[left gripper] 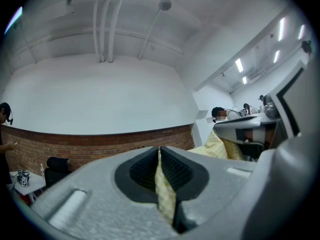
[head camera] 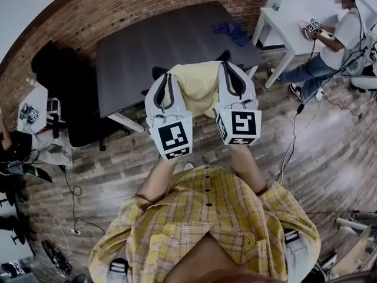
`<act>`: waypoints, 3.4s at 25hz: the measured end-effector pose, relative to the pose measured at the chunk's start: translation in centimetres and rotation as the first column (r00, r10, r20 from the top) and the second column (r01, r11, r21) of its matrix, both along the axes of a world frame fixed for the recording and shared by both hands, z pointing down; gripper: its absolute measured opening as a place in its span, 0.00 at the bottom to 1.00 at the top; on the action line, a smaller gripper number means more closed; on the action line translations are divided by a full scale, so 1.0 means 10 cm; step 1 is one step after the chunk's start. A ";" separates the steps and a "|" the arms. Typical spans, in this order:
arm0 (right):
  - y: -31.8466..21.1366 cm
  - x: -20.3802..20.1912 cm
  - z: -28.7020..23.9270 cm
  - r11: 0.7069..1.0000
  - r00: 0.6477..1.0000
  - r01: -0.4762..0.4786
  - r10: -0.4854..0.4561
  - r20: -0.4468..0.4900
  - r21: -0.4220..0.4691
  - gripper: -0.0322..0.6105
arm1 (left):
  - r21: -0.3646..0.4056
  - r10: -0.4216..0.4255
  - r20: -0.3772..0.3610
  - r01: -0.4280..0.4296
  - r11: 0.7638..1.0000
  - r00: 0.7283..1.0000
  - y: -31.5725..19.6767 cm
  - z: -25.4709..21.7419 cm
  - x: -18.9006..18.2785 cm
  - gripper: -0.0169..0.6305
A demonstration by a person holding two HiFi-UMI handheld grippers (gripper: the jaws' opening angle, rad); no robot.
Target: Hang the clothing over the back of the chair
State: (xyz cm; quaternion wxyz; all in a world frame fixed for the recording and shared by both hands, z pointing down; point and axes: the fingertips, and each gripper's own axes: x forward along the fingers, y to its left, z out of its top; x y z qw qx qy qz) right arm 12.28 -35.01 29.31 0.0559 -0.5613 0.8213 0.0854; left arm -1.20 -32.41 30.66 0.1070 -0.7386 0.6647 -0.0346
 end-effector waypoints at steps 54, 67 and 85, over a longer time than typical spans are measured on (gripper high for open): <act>-1.54 -0.33 0.22 0.992 0.996 -0.057 0.049 -0.078 -0.113 0.07 | -0.147 0.006 -0.008 -0.007 0.989 1.000 -1.44 0.20 -0.27 0.05; -1.71 -0.37 0.34 0.986 0.995 -0.056 0.043 -0.085 -0.159 0.07 | -0.169 0.002 -0.023 -0.006 0.986 1.000 -1.61 0.31 -0.32 0.05; -1.72 -0.44 0.33 0.986 0.995 -0.045 0.030 -0.092 -0.159 0.16 | -0.163 0.034 -0.035 -0.040 0.986 0.999 -1.67 0.31 -0.35 0.25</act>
